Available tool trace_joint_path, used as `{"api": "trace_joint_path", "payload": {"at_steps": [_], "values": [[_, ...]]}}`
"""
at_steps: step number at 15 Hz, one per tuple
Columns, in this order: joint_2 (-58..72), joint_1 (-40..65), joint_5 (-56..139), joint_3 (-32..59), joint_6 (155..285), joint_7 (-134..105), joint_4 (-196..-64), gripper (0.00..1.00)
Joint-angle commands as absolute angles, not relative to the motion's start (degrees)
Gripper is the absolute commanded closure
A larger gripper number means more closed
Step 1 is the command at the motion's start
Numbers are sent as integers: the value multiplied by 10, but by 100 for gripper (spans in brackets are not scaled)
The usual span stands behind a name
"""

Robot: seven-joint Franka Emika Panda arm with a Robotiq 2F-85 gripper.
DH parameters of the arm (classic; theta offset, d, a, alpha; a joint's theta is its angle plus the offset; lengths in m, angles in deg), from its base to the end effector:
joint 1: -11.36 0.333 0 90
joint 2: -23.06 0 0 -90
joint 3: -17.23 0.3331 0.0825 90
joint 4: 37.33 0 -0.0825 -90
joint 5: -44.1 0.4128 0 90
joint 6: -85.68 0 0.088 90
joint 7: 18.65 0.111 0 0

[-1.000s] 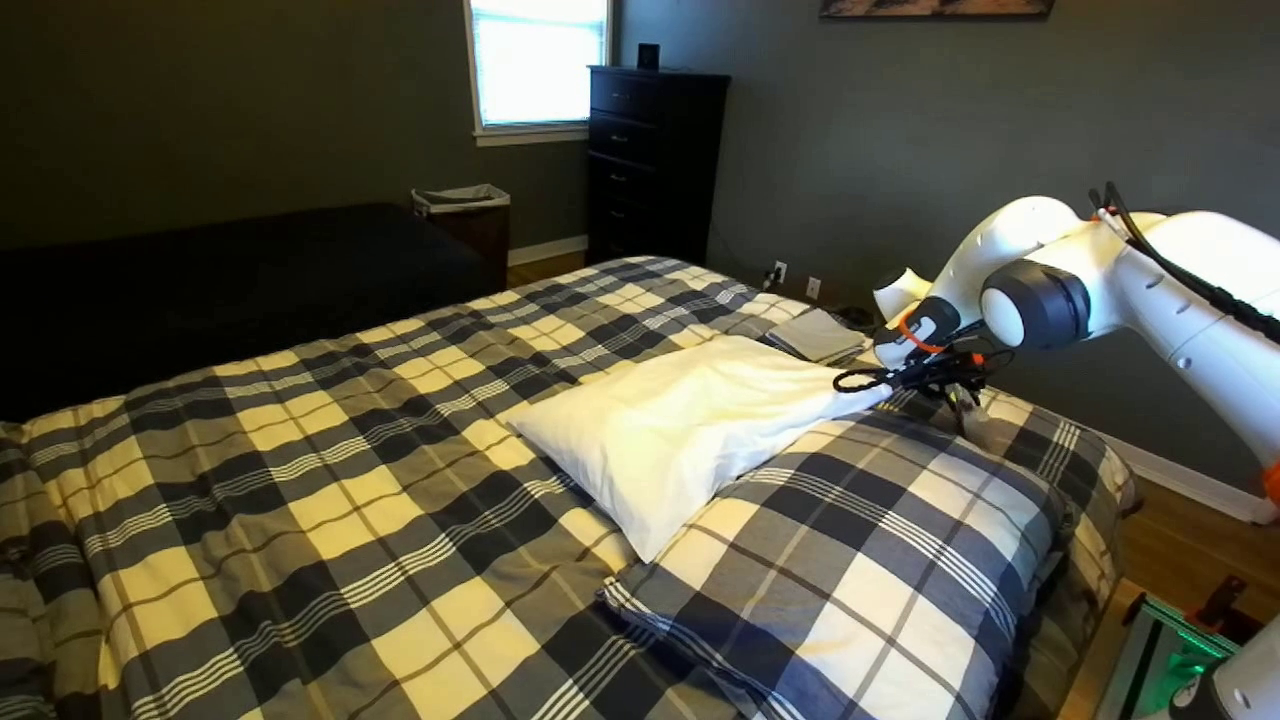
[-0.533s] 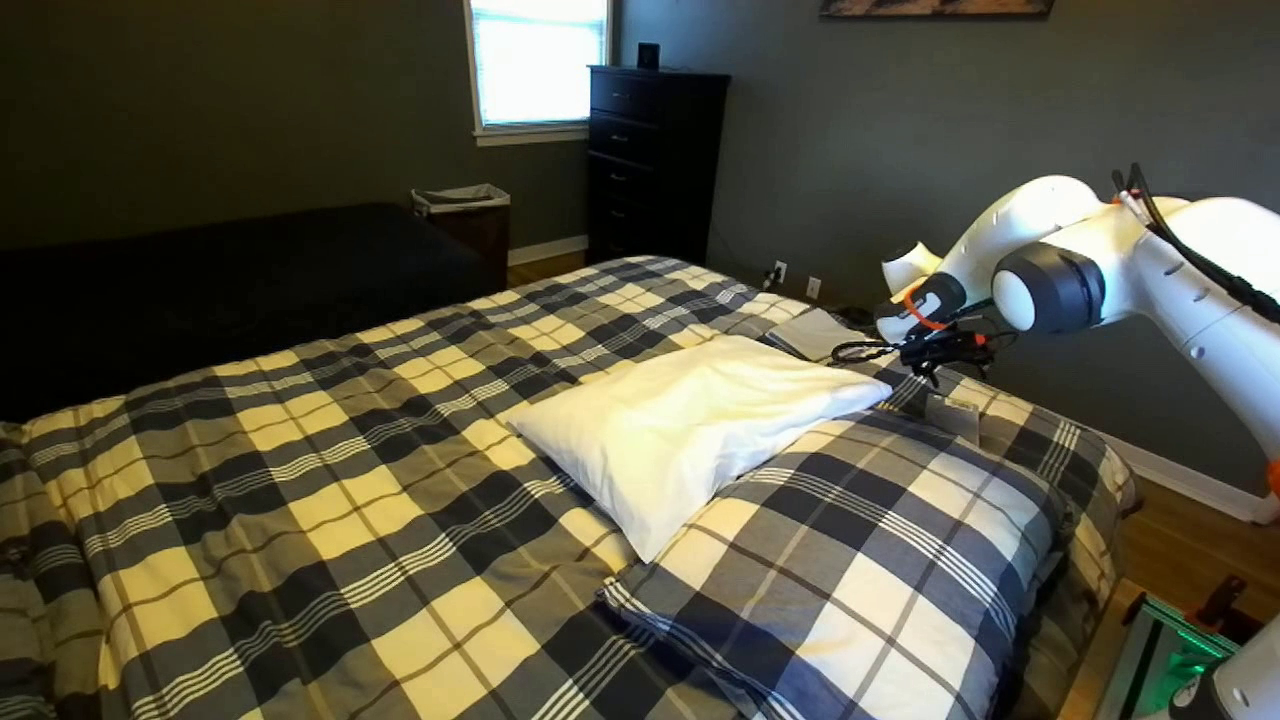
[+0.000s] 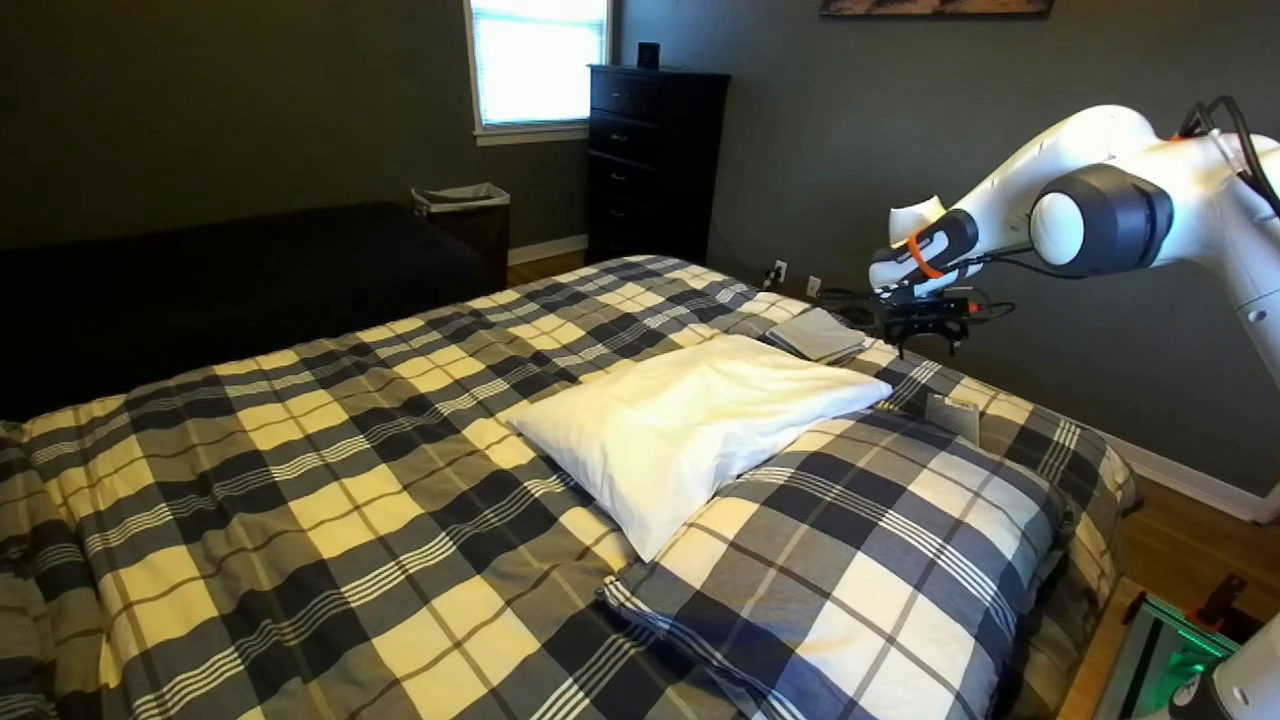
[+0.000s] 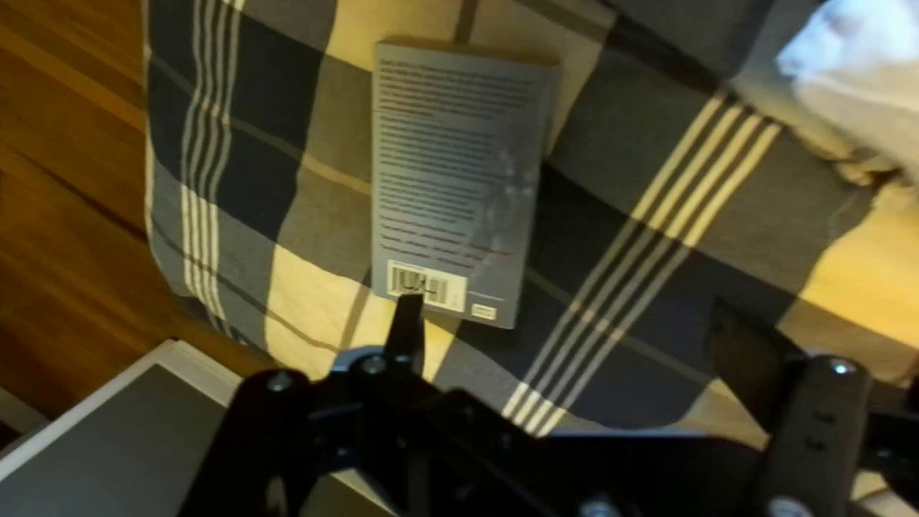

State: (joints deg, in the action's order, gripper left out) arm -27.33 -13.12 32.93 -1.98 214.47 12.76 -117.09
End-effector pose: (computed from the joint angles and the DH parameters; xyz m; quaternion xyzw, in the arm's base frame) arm 0.5877 -0.4964 0.1940 0.8424 -0.4994 -0.0154 0.2020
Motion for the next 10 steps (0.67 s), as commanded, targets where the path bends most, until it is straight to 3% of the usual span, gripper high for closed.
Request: {"api": "trace_joint_path", "payload": {"at_steps": [1, 10], "values": [[-191, -137, 362, 38, 2201, 65, -1283, 0], [-147, -77, 478, 95, 2214, -83, -1350, 0]]}}
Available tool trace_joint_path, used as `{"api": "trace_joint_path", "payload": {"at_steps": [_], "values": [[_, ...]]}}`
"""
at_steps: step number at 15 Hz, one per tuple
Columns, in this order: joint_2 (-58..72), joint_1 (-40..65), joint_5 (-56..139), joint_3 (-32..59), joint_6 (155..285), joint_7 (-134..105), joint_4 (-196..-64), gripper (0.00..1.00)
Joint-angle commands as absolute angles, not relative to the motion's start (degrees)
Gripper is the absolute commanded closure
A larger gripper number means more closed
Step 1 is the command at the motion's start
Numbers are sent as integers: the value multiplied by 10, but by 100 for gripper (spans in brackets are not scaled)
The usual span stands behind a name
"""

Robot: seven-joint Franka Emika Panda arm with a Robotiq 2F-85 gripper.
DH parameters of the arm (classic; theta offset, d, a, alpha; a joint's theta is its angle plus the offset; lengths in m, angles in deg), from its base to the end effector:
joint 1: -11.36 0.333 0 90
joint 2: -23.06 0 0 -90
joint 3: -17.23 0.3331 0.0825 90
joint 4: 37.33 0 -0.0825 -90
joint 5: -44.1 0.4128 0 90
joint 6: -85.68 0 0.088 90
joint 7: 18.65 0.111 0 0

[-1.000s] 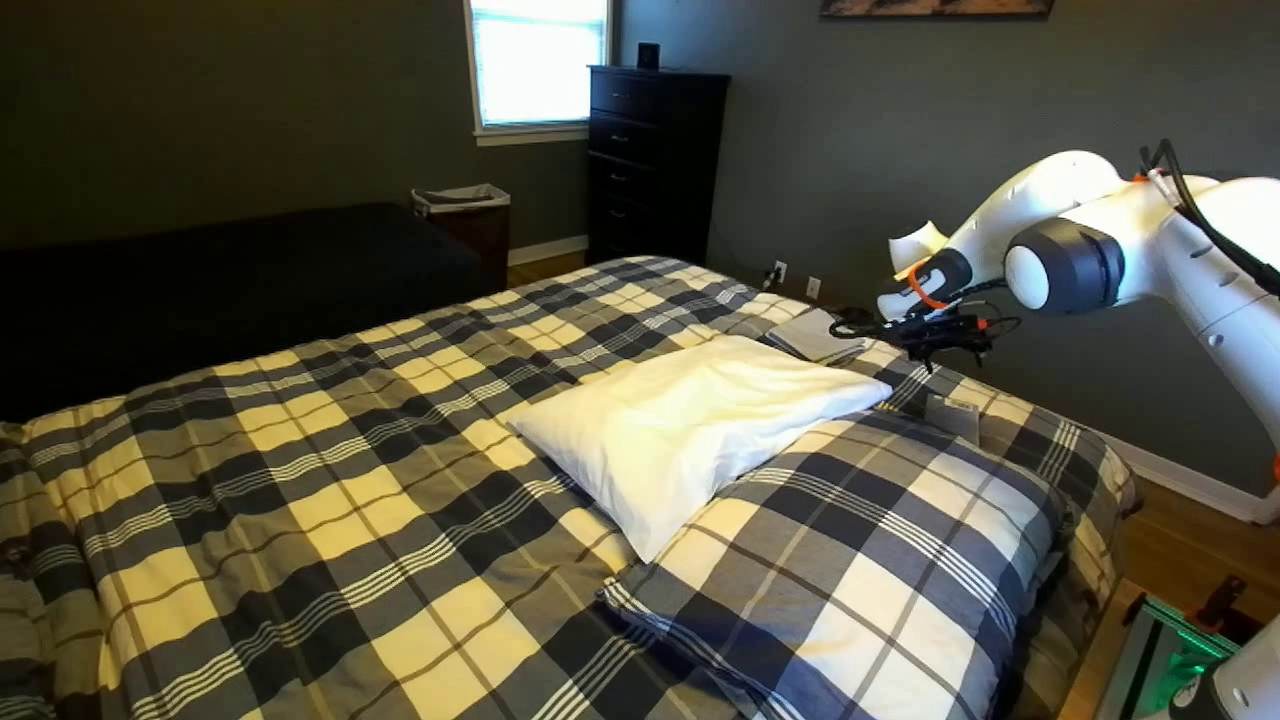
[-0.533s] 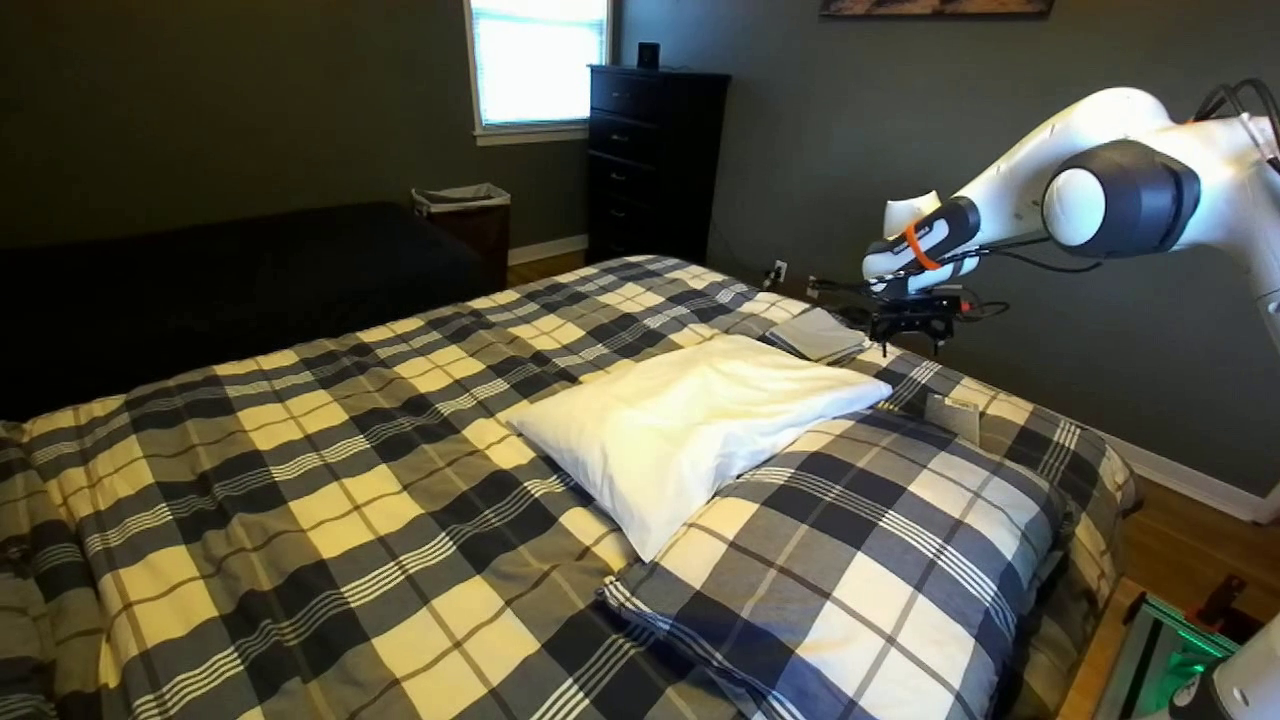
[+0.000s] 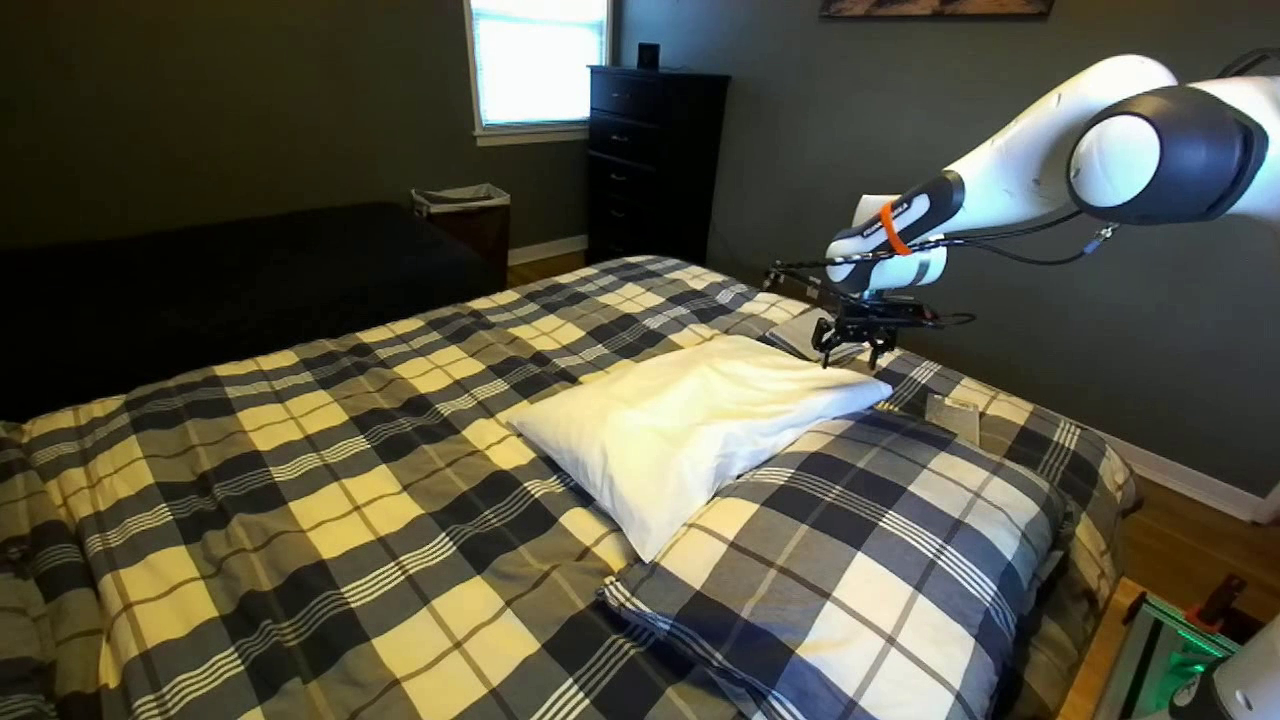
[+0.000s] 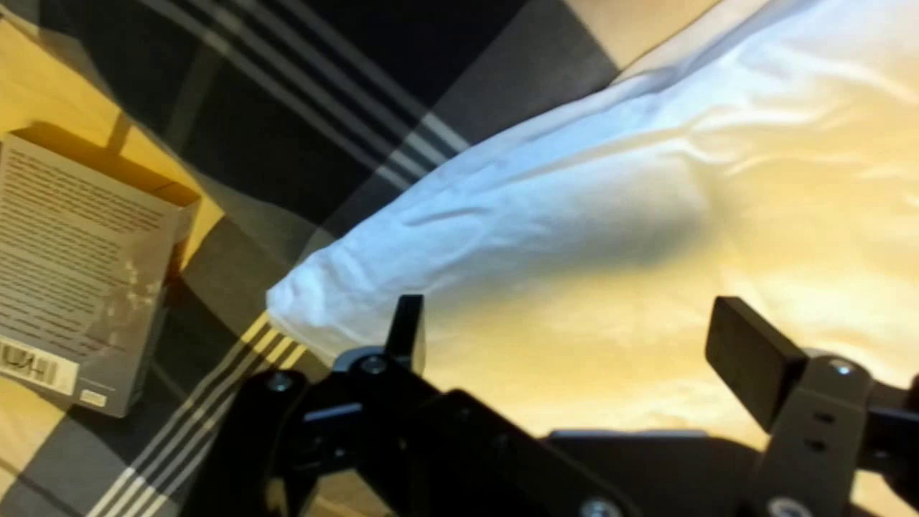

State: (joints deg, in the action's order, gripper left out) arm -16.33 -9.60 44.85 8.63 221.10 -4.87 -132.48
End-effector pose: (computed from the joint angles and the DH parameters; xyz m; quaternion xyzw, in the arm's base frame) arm 0.6302 -0.3437 0.2023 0.9330 -0.3570 0.0054 0.0438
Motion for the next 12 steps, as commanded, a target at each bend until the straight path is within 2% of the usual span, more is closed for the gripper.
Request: {"api": "trace_joint_path", "payload": {"at_steps": [1, 7, 12], "values": [[-152, -68, 484, 98, 2210, -82, -1344, 0], [-163, -28, 488, 92, 2209, -69, -1327, 0], [-156, -36, 499, 89, 2223, -62, -1333, 0]]}}
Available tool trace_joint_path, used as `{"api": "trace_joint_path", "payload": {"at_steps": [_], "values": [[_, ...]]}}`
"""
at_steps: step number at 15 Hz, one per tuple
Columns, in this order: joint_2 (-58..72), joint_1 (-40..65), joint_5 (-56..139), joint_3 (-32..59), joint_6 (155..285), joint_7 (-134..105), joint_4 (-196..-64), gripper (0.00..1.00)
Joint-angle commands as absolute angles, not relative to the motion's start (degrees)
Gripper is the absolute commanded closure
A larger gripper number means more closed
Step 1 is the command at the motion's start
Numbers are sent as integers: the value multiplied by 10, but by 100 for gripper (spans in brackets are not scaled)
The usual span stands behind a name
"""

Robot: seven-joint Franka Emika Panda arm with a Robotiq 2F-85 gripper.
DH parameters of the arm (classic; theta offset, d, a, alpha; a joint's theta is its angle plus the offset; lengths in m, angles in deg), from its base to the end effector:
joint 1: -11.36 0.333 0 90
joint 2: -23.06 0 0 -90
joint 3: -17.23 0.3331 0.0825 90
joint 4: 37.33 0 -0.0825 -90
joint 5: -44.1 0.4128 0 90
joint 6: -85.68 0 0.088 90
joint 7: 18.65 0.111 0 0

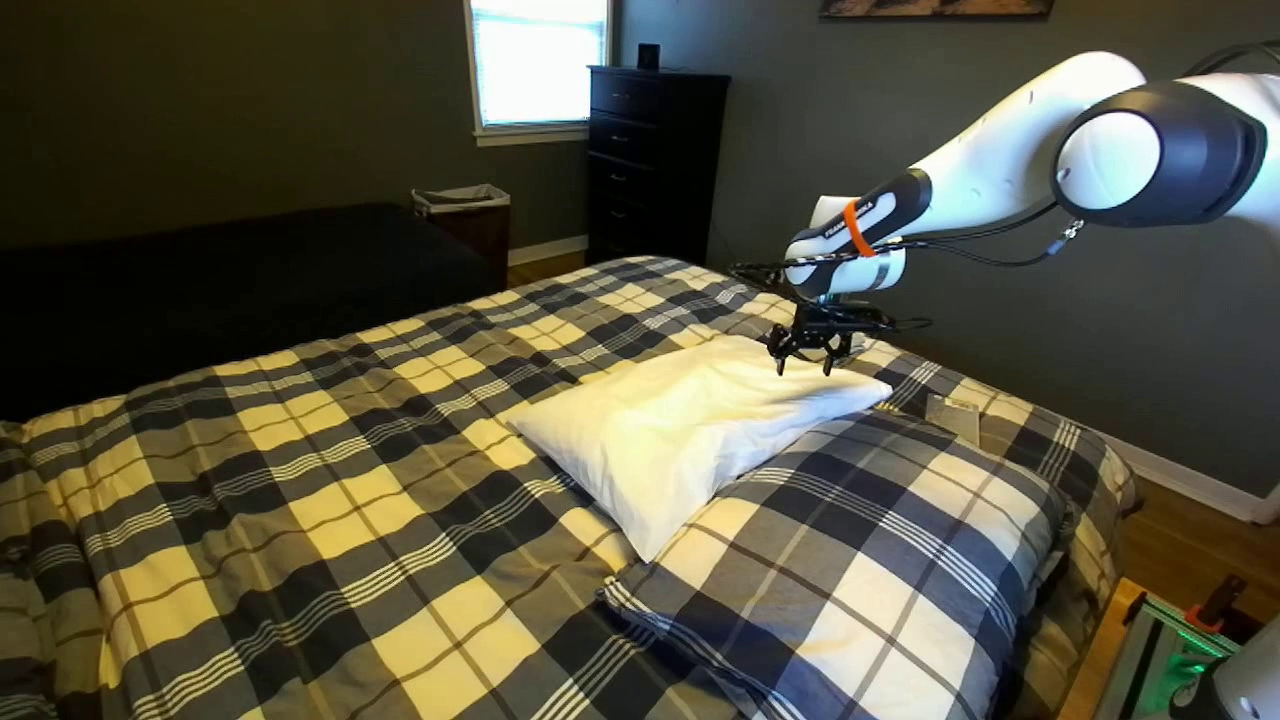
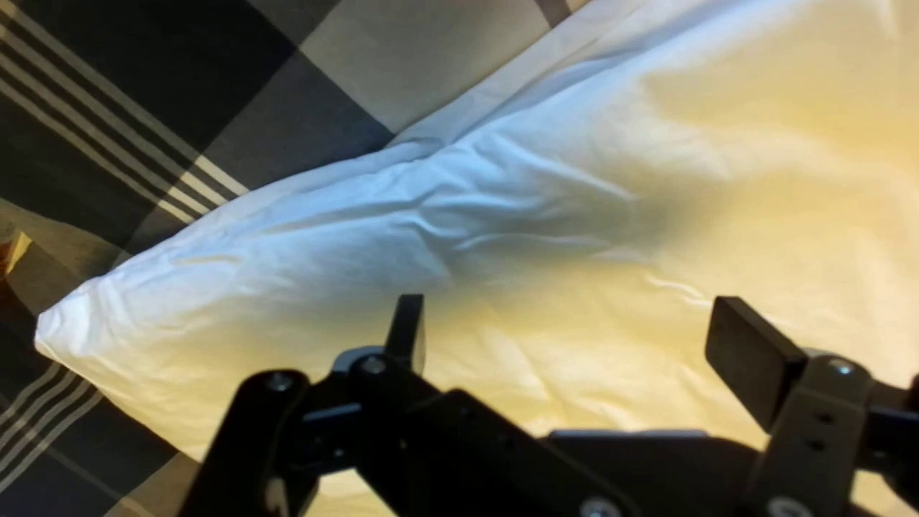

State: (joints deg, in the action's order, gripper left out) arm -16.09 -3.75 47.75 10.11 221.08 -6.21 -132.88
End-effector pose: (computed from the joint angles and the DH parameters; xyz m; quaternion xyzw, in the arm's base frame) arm 0.6663 -0.2611 0.2007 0.9519 -0.3058 0.0077 0.0172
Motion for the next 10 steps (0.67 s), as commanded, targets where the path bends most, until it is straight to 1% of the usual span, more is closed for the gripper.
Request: {"api": "trace_joint_path", "payload": {"at_steps": [1, 5, 10], "values": [[-153, -46, 529, 102, 2225, -57, -1330, 0], [-155, -41, 614, 119, 2217, -17, -1303, 0], [-185, 7, 599, 110, 2248, 16, -1267, 0]]}}
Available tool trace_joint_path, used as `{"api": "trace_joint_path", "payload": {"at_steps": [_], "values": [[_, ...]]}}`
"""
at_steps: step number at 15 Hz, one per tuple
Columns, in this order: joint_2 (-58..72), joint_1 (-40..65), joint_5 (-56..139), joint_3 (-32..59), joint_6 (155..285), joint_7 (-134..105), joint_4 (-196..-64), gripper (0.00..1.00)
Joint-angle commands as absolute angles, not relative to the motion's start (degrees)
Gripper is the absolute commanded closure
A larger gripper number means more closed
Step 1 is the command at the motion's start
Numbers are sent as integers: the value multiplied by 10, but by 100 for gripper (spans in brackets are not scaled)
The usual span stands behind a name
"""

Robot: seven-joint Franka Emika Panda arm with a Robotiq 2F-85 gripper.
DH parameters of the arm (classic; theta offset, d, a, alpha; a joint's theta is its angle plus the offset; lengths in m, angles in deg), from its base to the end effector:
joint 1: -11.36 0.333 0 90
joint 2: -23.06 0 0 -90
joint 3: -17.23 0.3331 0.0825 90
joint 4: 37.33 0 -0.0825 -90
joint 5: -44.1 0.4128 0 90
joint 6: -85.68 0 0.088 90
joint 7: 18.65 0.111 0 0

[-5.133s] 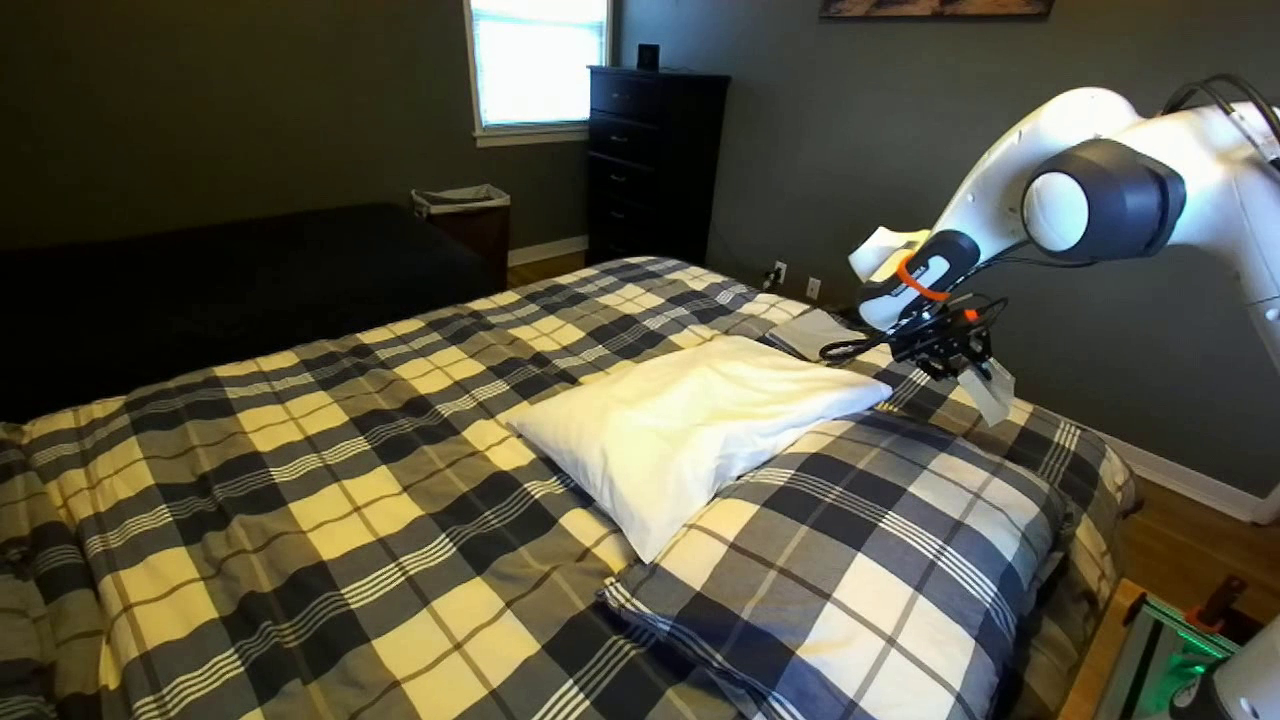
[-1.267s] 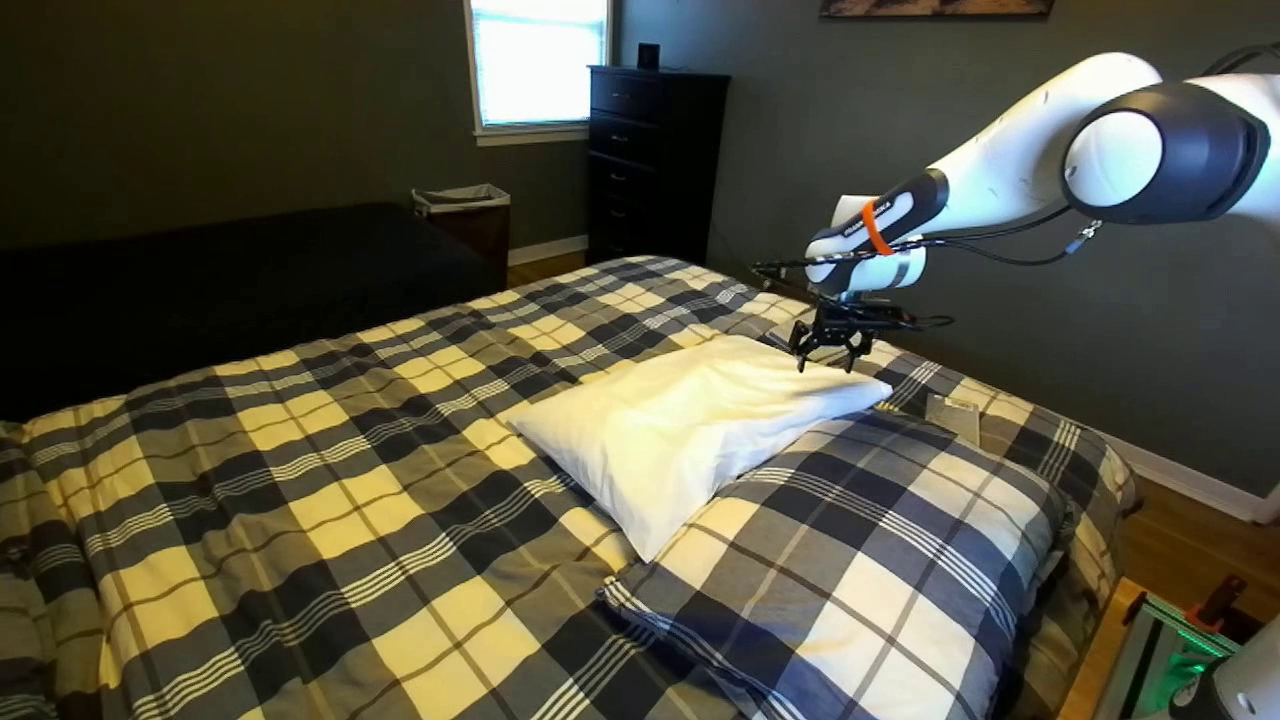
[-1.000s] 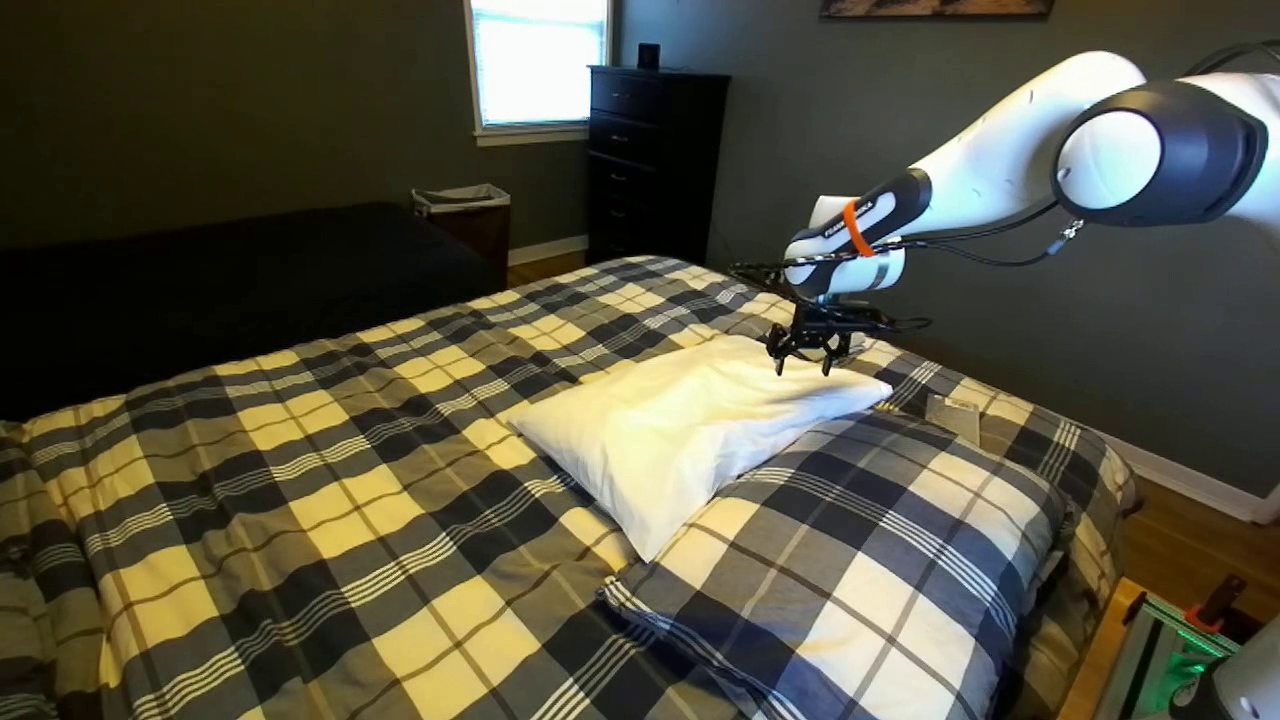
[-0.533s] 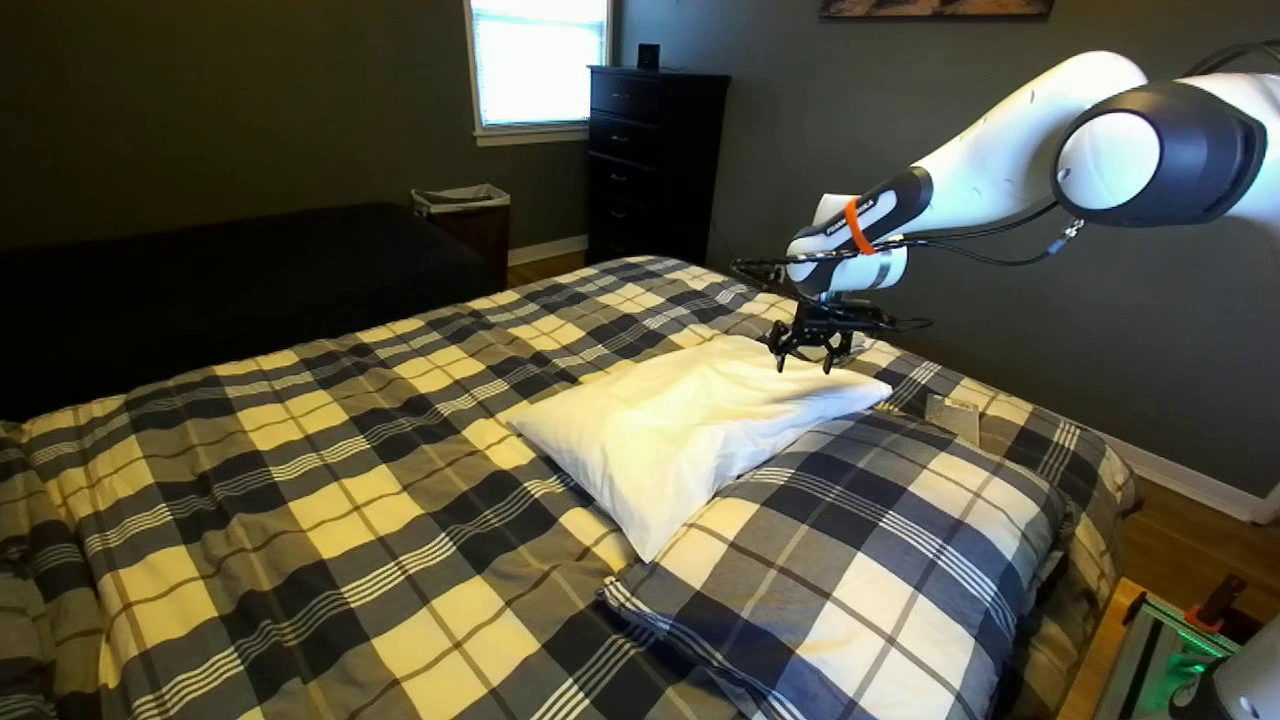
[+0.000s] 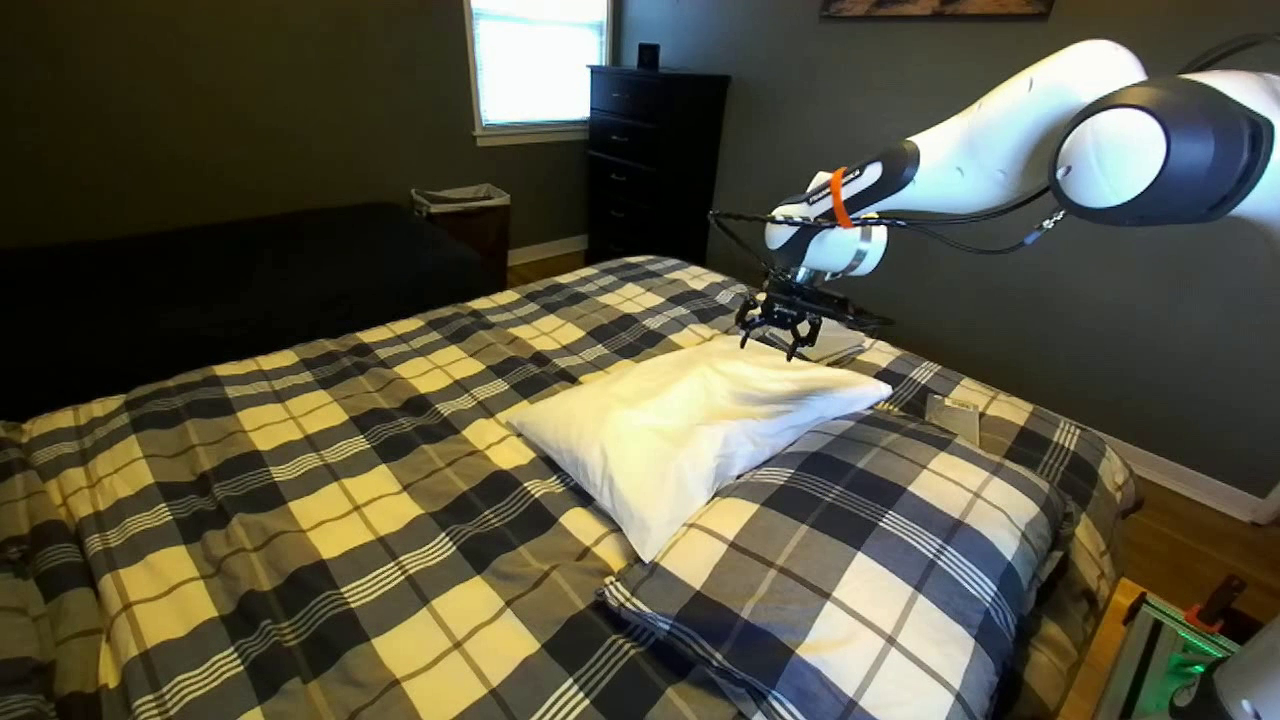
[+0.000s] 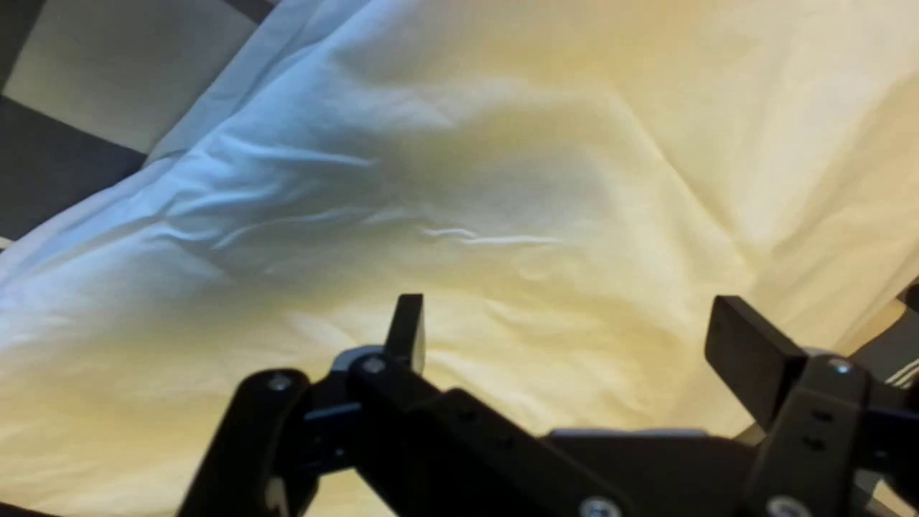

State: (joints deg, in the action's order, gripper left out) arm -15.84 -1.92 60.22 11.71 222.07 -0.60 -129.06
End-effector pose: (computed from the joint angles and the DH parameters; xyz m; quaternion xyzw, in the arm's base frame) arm 0.7044 -0.2257 0.2347 -0.9149 0.3936 -0.0535 0.0721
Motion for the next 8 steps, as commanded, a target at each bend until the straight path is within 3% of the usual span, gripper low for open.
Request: {"api": "trace_joint_path", "payload": {"at_steps": [1, 8], "values": [[-194, 17, 592, 107, 2252, 23, -1259, 0], [-283, 73, 527, 73, 2270, 61, -1170, 0]]}}
